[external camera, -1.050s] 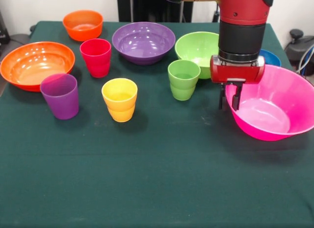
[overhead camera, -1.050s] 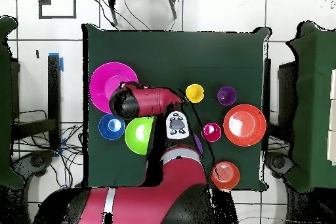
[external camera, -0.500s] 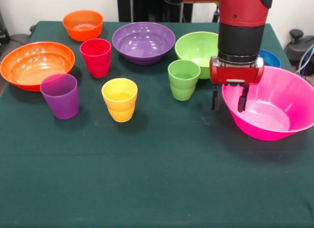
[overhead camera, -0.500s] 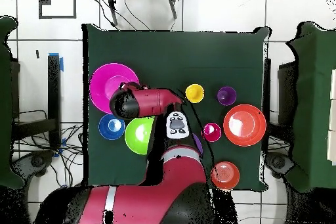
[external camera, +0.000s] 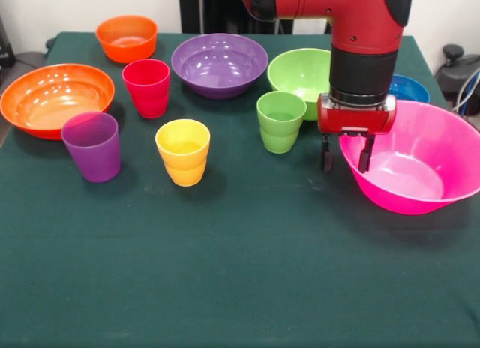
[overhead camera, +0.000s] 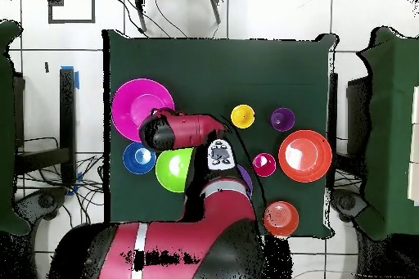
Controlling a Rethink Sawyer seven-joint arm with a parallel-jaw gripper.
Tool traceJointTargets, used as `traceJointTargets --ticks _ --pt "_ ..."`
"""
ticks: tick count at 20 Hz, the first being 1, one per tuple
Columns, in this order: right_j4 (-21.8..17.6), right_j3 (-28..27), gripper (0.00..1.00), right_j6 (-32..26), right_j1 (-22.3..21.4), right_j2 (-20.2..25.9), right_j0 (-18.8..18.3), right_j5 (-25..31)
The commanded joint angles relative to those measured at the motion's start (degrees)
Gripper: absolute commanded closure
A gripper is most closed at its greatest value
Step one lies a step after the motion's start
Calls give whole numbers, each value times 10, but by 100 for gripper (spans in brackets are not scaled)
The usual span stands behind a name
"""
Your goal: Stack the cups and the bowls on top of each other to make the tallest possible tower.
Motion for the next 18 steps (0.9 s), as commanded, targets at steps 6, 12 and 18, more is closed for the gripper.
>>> traceJointTargets --ticks 6,12,18 --pt "-46 24 0 -8 3 58 -33 7" --pt "-49 37 0 -17 -11 77 -50 20" --pt "-45 49 0 -19 -32 91 -60 37"
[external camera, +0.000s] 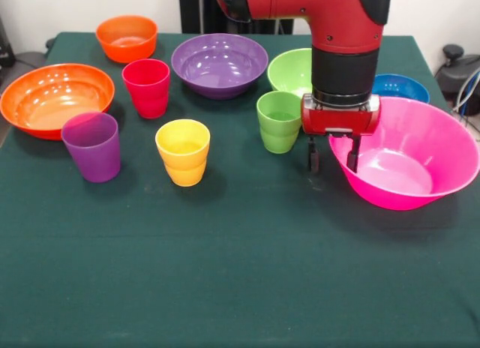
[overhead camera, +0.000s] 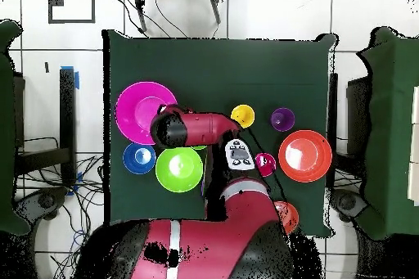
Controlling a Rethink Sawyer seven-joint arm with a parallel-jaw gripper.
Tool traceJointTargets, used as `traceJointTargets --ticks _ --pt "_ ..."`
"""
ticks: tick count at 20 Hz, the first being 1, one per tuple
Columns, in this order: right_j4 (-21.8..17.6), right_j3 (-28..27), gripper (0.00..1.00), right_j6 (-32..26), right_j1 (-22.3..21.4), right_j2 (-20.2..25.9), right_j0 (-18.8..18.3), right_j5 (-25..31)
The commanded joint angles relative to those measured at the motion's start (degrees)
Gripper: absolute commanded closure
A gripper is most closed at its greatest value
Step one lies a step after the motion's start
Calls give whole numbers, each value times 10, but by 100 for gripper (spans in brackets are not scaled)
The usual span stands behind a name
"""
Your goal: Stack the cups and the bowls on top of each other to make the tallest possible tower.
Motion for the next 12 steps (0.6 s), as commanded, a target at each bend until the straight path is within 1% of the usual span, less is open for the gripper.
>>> traceJointTargets --ticks 1,12 --pt "-40 35 0 -19 -17 60 -11 40" --pt "-41 39 0 -19 -31 60 -12 50"
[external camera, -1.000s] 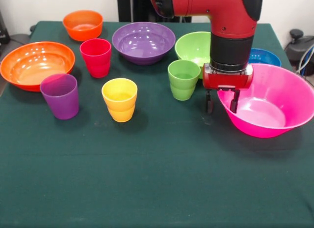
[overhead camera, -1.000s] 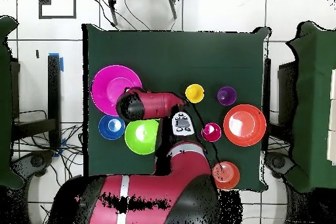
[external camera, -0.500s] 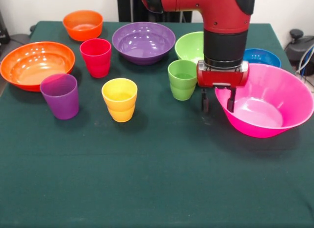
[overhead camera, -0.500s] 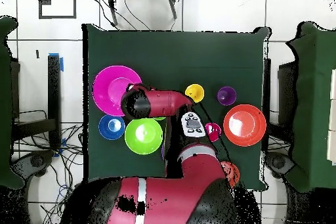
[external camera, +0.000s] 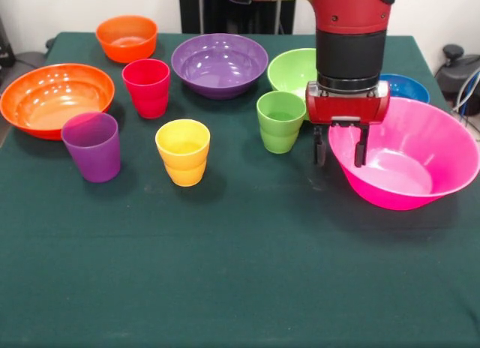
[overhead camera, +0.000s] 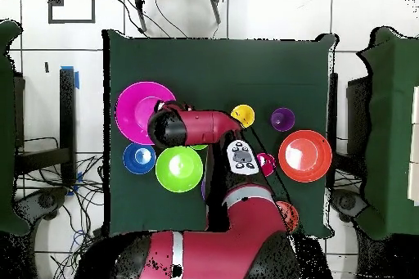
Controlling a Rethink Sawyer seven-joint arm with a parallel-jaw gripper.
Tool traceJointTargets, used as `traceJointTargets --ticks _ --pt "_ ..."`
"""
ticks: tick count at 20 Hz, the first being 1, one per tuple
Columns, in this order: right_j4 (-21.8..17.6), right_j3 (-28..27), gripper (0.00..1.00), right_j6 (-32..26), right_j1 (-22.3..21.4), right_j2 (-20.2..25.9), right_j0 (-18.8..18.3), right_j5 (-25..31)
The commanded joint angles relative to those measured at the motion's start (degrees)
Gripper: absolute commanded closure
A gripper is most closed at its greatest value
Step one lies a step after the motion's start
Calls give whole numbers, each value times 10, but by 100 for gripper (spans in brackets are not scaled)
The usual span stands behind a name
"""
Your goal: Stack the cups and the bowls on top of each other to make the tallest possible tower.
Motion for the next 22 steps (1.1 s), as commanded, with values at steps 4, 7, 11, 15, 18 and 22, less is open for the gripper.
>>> traceJointTargets --ticks 4,7,11,15,18,22 --pt "-47 26 0 -18 5 41 -3 39" --pt "-54 18 0 -16 22 34 -1 22" --pt "-61 12 0 -10 33 27 6 11" --pt "-65 6 0 1 45 19 15 -2" --pt "-67 2 0 4 50 19 16 -6" --pt "-67 -3 0 5 52 19 17 4"
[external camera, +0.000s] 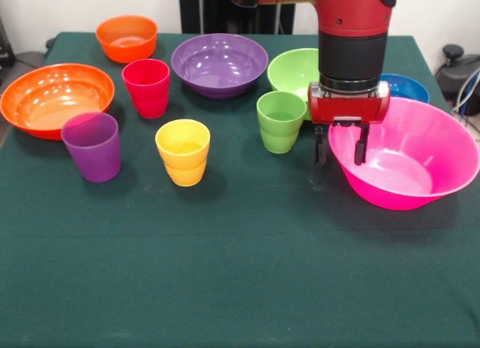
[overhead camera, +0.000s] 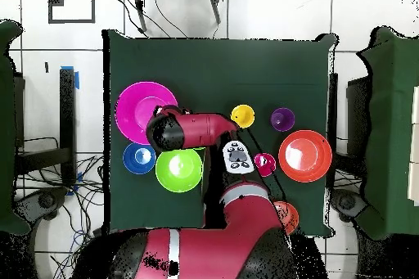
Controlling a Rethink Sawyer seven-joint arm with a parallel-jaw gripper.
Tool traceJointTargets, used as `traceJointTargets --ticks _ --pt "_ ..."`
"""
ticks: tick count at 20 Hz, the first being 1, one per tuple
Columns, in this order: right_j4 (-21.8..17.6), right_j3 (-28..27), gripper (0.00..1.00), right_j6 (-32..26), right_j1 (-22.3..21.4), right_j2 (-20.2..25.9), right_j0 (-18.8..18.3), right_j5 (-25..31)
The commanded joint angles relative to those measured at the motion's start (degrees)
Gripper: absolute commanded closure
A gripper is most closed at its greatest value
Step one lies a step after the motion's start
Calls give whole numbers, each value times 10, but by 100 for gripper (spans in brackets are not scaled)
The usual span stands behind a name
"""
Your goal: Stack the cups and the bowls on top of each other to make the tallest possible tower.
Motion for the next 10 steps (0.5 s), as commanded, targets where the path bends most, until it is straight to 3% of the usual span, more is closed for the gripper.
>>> traceJointTargets --ticks 1,2,3,10 --pt "-41 -6 0 6 41 18 12 5" --pt "-41 -6 0 7 41 17 14 7" --pt "-41 -6 100 9 41 16 15 8" --pt "-40 -8 100 10 43 19 13 1"
